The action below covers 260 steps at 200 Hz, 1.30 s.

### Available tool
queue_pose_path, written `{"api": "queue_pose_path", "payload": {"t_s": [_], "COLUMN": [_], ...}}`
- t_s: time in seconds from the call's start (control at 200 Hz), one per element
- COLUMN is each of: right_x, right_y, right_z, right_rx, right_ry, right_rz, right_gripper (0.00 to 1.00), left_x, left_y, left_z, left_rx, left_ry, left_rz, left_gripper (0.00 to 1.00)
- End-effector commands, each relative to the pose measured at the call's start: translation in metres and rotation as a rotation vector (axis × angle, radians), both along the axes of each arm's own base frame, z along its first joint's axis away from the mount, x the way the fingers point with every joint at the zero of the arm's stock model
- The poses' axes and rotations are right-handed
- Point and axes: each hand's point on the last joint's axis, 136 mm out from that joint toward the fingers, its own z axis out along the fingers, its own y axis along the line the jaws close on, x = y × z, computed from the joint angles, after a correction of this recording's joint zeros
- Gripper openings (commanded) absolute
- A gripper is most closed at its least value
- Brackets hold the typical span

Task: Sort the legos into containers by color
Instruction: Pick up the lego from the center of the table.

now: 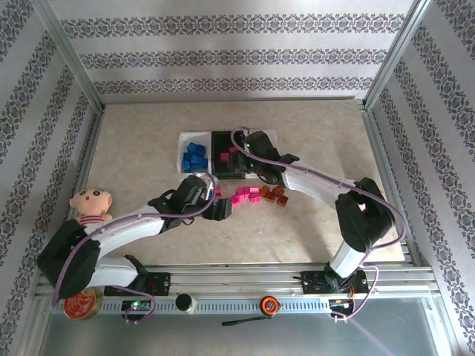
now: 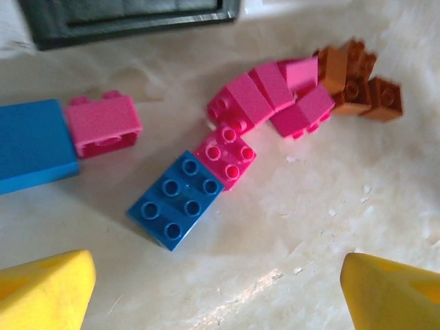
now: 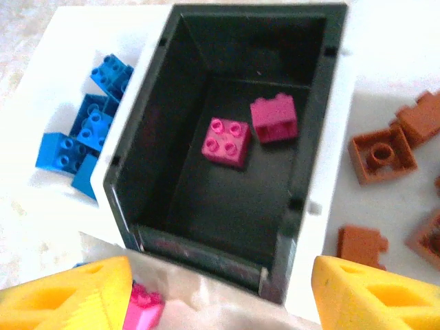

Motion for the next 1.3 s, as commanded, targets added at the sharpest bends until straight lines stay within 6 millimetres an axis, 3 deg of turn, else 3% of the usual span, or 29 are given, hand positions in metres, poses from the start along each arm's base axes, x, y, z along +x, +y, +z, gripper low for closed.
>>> {"api": "queue_pose_path", "payload": {"t_s": [0.0,0.265,0.465,0.615,0.795,1.094,1.209,1.294], "right_x": [-0.013,-0.033,-0.035,-0.035,-0.035,-0.034,-0.035,-0.036], "right_y": [-0.008,-0.033,-0.041,-0.043,-0.049,-0.056,-0.056,-0.057], "right_z": [0.009,0.025,0.03,0.031,0.034,0.031,0.029,0.027], "right_rx": [0.047,0.068,0.071,0.074,0.074,0.073,0.075,0.076], "right_ry": [-0.023,-0.068,-0.081,-0.082,-0.093,-0.087,-0.082,-0.077], "right_rz": [-0.014,-0.044,-0.056,-0.061,-0.075,-0.096,-0.096,-0.098], "right_gripper": [0.7,0.71,0.71,0.7,0.71,0.71,0.71,0.71], "left_x": [0.003,0.026,0.035,0.036,0.026,-0.009,-0.018,-0.02], "left_y": [-0.002,-0.014,-0.016,-0.021,-0.022,-0.017,-0.012,-0.015], "left_z": [-0.016,-0.036,-0.044,-0.053,-0.064,-0.069,-0.057,-0.028], "left_rx": [0.15,0.256,0.284,0.295,0.296,0.3,0.257,0.173], "left_ry": [-0.03,-0.076,-0.102,-0.087,-0.05,-0.013,-0.013,-0.052], "left_rz": [-0.062,-0.087,-0.094,-0.119,-0.148,-0.171,-0.147,-0.13], "left_gripper": [0.9,0.86,0.83,0.76,0.65,0.41,0.37,0.34]}}
